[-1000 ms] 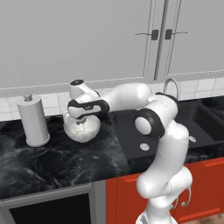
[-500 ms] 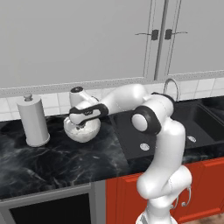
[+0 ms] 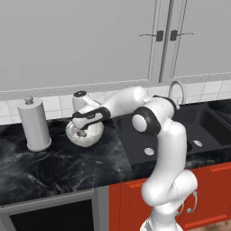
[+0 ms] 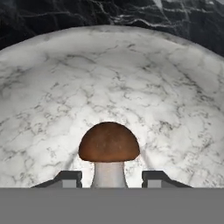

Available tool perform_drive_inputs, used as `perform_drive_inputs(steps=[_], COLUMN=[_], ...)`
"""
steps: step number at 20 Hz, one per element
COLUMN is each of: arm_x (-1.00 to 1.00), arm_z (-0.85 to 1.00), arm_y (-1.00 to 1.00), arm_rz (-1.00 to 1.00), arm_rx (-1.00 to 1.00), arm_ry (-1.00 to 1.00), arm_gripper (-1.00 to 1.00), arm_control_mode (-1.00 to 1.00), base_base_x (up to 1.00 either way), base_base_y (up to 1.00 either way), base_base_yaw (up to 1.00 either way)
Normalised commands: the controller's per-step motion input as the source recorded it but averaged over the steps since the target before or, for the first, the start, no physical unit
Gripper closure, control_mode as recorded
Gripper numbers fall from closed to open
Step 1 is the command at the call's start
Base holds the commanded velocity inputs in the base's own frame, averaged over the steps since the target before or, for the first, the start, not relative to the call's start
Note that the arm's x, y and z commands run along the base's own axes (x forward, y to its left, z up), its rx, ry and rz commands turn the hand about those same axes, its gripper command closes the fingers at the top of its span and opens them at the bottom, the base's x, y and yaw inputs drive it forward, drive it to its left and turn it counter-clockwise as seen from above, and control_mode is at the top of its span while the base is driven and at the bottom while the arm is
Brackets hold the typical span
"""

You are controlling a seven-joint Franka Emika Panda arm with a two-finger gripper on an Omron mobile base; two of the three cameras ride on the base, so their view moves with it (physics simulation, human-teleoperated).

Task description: Pick the kiwis from the cabinet and place them in one bowl. Pick the mushroom from the sink and place it in the other bowl.

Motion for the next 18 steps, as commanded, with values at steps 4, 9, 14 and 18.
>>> perform_drive_inputs(steps=[4,9,14,18], arm_x=[0.00,0.00,-0.11,-0.42], arm_z=[0.02,0.58,0.53,0.25], arm_y=[-0.02,-0.06,-0.30,-0.58], arm_rz=[0.02,0.00,-0.01,0.00], arm_rx=[0.00,0.07,0.07,0.01], arm_ry=[0.03,0.14,0.03,-0.01], arm_gripper=[-1.00,-1.00,-1.00,-1.00], arm_control_mode=[-1.00,-1.00,-1.00,-1.00], base_base_x=[0.00,0.00,0.00,0.00], base_base_y=[0.00,0.00,0.00,0.00], base_base_yaw=[0.00,0.00,0.00,0.00])
